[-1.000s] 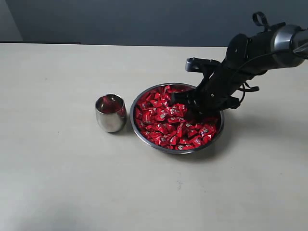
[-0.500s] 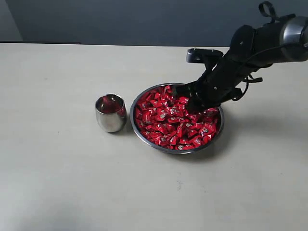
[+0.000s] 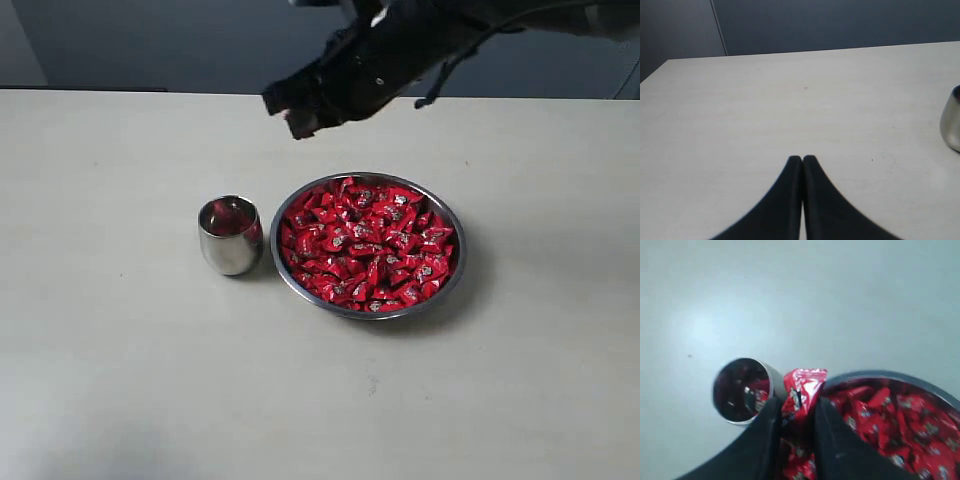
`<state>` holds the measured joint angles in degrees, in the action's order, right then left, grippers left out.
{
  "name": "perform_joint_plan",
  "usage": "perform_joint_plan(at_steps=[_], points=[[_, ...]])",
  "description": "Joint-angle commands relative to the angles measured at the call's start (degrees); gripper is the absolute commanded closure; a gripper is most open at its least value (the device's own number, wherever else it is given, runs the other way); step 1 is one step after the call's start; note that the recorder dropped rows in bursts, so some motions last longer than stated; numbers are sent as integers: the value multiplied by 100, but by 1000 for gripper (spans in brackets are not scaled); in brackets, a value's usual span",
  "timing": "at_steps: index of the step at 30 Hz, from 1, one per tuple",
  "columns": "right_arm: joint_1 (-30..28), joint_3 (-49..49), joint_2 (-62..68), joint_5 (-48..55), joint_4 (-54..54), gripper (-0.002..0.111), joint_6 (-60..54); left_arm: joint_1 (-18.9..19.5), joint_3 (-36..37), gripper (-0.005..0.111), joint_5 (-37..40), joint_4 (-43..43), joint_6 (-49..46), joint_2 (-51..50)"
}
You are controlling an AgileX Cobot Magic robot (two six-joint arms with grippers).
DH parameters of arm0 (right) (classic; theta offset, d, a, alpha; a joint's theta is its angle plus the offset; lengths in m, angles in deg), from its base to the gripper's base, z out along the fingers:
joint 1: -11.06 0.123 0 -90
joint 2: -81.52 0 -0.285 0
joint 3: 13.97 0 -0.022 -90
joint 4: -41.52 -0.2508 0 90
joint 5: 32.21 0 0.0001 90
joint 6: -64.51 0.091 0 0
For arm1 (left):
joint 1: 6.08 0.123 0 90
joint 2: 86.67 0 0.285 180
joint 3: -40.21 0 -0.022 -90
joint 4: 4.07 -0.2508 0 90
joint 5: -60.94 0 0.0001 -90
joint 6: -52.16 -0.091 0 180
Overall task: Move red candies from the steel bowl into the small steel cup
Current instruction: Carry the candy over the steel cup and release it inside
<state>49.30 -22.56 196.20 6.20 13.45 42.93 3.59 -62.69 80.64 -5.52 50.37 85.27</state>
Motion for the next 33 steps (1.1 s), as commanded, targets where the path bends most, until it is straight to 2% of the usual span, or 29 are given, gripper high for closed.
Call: perform_joint_plan(at_steps=[1,5,11,19,33], points=[[399,-822,563,328,-29,109,-91,9,11,106,-55,-11,11,27],[679,-1278,1084,646,-12,109,-91,9,11,106,-55,-11,11,27],[914,-1289,1365,569,80,109,-91,9,11,106,-55,-11,11,27],[922,-1289,1487,538,428,109,-80,9,11,106,-55,-11,11,27],[922,-1289,1727,472,412,109,-28,9,11,106,-55,-11,11,27]])
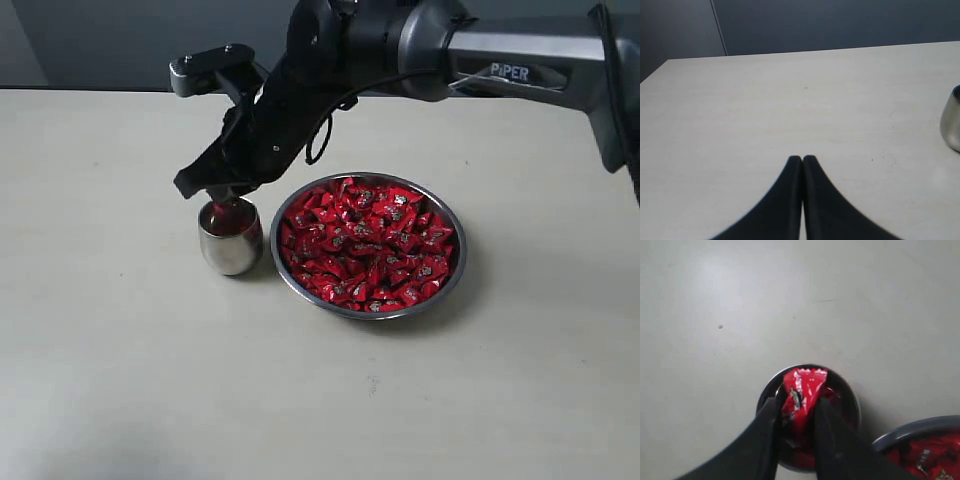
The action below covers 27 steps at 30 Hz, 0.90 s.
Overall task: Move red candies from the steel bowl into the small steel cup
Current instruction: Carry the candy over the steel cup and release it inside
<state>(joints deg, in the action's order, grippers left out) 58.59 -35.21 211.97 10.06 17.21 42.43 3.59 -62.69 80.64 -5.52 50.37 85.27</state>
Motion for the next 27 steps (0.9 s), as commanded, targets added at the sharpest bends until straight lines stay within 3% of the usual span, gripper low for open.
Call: perform_joint_plan(at_steps=[1,12,19,27], points=[[-7,-23,156,86,36,109,22,9,11,106,-55,-11,11,27],[-7,-23,173,21,27,108,22,9,11,106,-55,-11,11,27],[-7,-23,173,-3,27,68,123,9,11,106,-55,-11,11,27],[-7,-23,50,-16,79,69,123,9,11,106,-55,-11,11,27]])
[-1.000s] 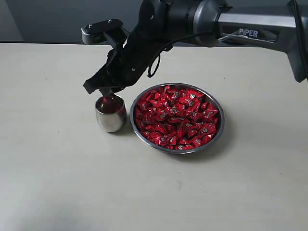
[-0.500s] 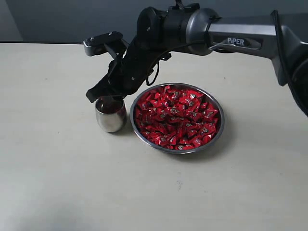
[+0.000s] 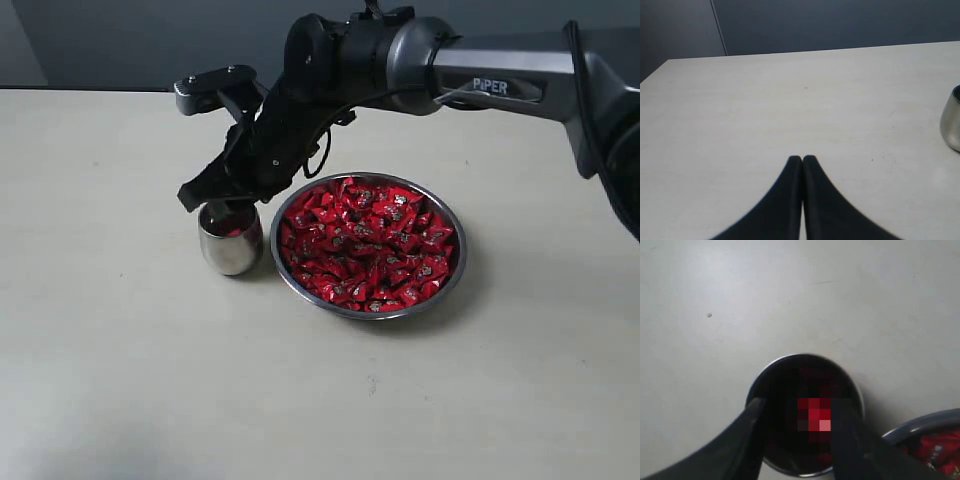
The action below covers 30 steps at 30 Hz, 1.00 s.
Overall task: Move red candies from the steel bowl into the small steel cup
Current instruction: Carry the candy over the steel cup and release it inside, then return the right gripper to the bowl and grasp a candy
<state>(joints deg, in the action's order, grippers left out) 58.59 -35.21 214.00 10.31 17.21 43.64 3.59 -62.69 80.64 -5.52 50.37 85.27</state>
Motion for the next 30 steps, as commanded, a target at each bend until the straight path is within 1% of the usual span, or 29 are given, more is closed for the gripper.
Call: perform_joint_plan(at_steps=[1,4,5,7,10,15,18,21,30], points=[[-18,-23,-275,-105,138,69,77,9,11,106,-55,-11,11,27],[-239,-23,-683,-197,999,69,845,9,11,106,-55,-11,11,27],[-358,-23,-779,-165,1162,69,931,9,11,106,-55,-11,11,27],[-690,18,-997,-49,1205,69,931,9,11,106,-55,-11,11,27],[-1231,395,-1364,-91,1156,69,931,9,11,106,-55,-11,11,27],[-1646,1189,-1582,-396,1210,69,931,9,11,106,-55,-11,11,27],[-1829,1595,-1611,-552,1259,69,931,9,11,106,-55,-11,11,27],[-1924,1790,-1558,-617,1360,69,931,9,11,106,-55,-11,11,27],[-1938,1794,-995,-681,1361,69,879,9,11,106,-55,-11,11,27]])
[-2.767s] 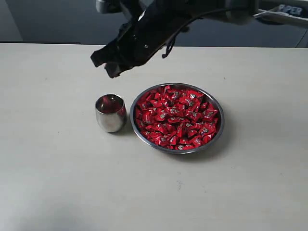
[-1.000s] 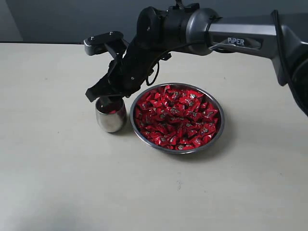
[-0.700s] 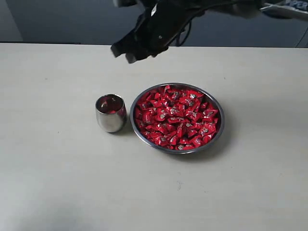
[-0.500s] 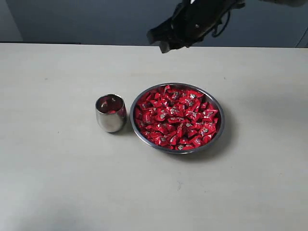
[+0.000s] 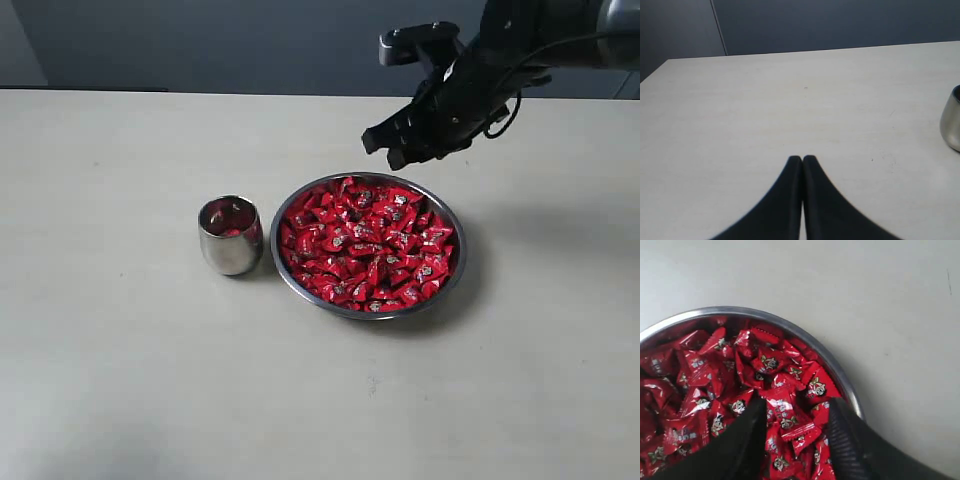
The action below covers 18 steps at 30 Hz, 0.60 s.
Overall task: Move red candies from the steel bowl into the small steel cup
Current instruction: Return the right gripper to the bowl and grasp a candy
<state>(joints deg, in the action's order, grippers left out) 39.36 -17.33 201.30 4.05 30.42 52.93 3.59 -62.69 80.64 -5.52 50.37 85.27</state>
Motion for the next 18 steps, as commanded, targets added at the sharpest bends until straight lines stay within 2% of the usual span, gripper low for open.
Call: perform_joint_plan(at_steps=[1,8,18], points=[[-15,-57,364,13,54,69,-63,9,11,106,-55,-11,11,27],[101,-708,953,579,253,69,-185,9,11,106,-55,-11,11,27],[317,-866,1355,650,569,69,-185,9,11,106,-55,-11,11,27]])
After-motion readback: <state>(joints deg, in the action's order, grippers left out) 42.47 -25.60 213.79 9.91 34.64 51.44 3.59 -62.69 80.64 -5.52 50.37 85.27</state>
